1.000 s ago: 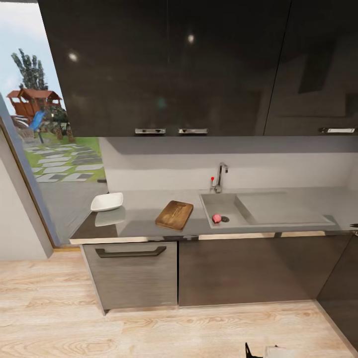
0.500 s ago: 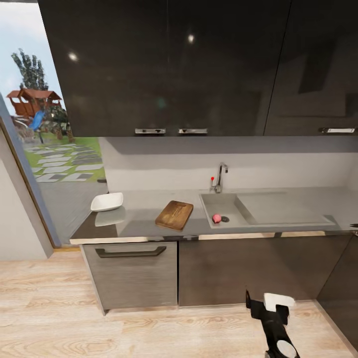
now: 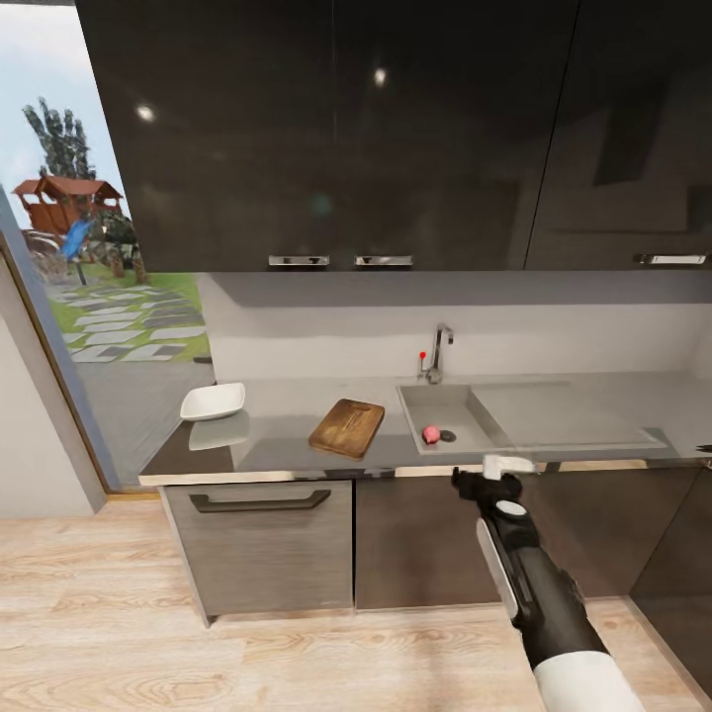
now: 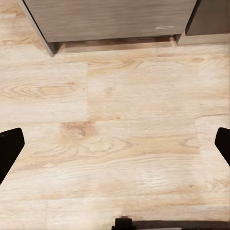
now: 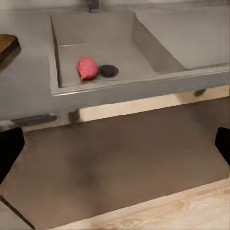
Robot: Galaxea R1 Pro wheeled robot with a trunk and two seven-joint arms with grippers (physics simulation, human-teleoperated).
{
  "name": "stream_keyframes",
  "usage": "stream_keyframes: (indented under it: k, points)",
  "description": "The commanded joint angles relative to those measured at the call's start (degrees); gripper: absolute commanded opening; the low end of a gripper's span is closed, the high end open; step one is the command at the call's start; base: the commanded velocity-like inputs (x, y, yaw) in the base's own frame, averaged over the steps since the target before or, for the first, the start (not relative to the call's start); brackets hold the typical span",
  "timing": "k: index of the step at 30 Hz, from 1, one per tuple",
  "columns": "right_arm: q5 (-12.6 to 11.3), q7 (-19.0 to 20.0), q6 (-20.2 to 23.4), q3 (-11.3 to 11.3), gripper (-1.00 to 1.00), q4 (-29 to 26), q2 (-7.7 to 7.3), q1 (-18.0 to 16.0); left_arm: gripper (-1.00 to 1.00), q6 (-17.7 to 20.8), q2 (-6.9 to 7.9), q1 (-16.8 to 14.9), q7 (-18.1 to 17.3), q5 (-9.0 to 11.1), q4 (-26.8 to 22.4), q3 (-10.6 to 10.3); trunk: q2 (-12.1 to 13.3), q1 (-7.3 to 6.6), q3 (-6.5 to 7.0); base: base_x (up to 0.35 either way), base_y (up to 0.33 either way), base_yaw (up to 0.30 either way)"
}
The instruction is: In the kitchen, take the Vidalia onion out of the sink, dice it on the chopping board with the paring knife, put the diced onion into the bowl on the countertop, then place both the paring knife and the chopping board into the sink.
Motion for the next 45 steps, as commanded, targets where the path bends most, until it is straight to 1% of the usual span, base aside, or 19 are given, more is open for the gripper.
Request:
stream_keyframes:
  k: [1, 2, 3, 4, 5, 7, 8, 9, 11, 14, 16, 20, 24, 36, 42, 45]
  points:
    - [0.02, -0.2, 1.18, -0.03, 1.0, 1.73, 0.82, -2.77, 1.0, -0.18, -0.01, -0.01, 0.02, 0.01, 0.05, 0.03, -0.05, 0.01, -0.04, 0.0, 0.0, 0.0]
    - [0.03, -0.21, 1.46, -0.03, 1.0, 2.78, 1.13, -4.06, 1.0, -0.18, -0.01, -0.01, 0.02, 0.01, 0.08, 0.03, -0.05, 0.01, -0.04, 0.0, 0.0, 0.0]
    - [0.04, -0.24, 2.13, -0.03, 1.0, 8.22, 1.95, -9.62, 1.0, -0.18, -0.02, -0.01, 0.02, -0.05, 0.46, 0.06, -0.05, 0.01, -0.04, 0.0, 0.0, 0.0]
    - [0.05, -0.24, 2.27, -0.03, 1.0, 11.58, 2.26, -12.71, 1.0, -0.18, -0.04, -0.01, 0.02, -0.09, 0.7, 0.08, -0.05, 0.01, -0.04, 0.0, 0.0, 0.0]
    - [0.05, -0.25, 2.29, -0.03, 1.0, 19.44, 2.81, -19.72, 1.0, -0.18, -0.09, -0.01, 0.02, -0.13, 0.98, 0.1, -0.05, 0.01, -0.04, 0.0, 0.0, 0.0]
    - [0.05, -0.22, 2.17, -0.03, 1.0, 27.51, 3.11, -26.52, 1.0, -0.18, -0.1, -0.01, 0.02, -0.15, 1.1, 0.11, -0.05, 0.01, -0.04, 0.0, 0.0, 0.0]
    - [0.02, -0.2, 2.09, -0.03, 1.0, 30.57, 3.24, -29.24, 1.0, -0.18, -0.11, -0.01, 0.02, -0.16, 1.13, 0.11, -0.05, 0.01, -0.04, 0.0, 0.0, 0.0]
    - [0.01, -0.18, 1.91, -0.03, 1.0, 33.99, 3.84, -32.48, 1.0, -0.18, -0.11, -0.01, 0.02, -0.09, 1.17, 0.12, -0.05, 0.01, -0.04, 0.0, 0.0, 0.0]
    - [0.03, -0.11, 1.83, 0.05, 1.0, 35.18, 4.41, -33.58, 1.0, -0.18, -0.11, -0.01, 0.02, -0.09, 1.17, 0.12, -0.05, 0.01, -0.04, 0.0, 0.0, 0.0]
    - [0.05, 0.17, 1.76, 0.23, 1.0, 36.03, 4.77, -34.3, 1.0, -0.13, -0.14, -0.01, 0.02, -0.02, 1.18, 0.13, -0.05, 0.01, -0.04, 0.028, 0.0, 0.0]
    - [0.03, 0.4, 1.64, 0.28, 1.0, 36.23, 4.6, -34.47, 1.0, -0.11, -0.16, -0.01, 0.02, -0.01, 1.18, 0.17, -0.05, 0.01, -0.04, 0.132, 0.0, 0.0]
    - [0.03, 2.86, -0.95, 0.28, 1.0, 37.0, 4.26, -34.63, 1.0, -0.09, -0.2, -0.01, 0.03, 0.01, 1.18, 0.2, -0.05, 0.01, -0.04, 0.286, 0.0, 0.0]
    - [0.15, 3.81, -1.62, 0.29, 1.0, 37.39, 4.19, -34.64, 1.0, -0.09, -0.2, -0.01, 0.02, 0.06, 1.21, 0.2, -0.05, 0.01, -0.04, 0.334, 0.0, 0.064]
    - [0.04, 4.14, -2.09, 0.32, 1.0, 40.85, 4.2, -34.65, 1.0, -0.09, -0.2, -0.01, 0.1, 0.01, 1.18, 0.21, -0.05, 0.01, -0.04, 0.345, 0.0, 0.264]
    - [0.22, 4.14, -4.82, 0.22, 1.0, 43.98, 4.11, -34.65, 1.0, -0.09, -0.2, -0.01, 0.1, -0.01, 1.15, 0.2, -0.05, 0.01, -0.04, 0.326, 0.0, 0.235]
    - [0.28, 4.14, -6.45, 0.17, 1.0, 46.5, 3.66, -34.65, 1.0, -0.11, -0.2, -0.01, 0.07, -0.07, 1.11, 0.19, -0.05, 0.01, -0.04, 0.178, 0.0, 0.063]
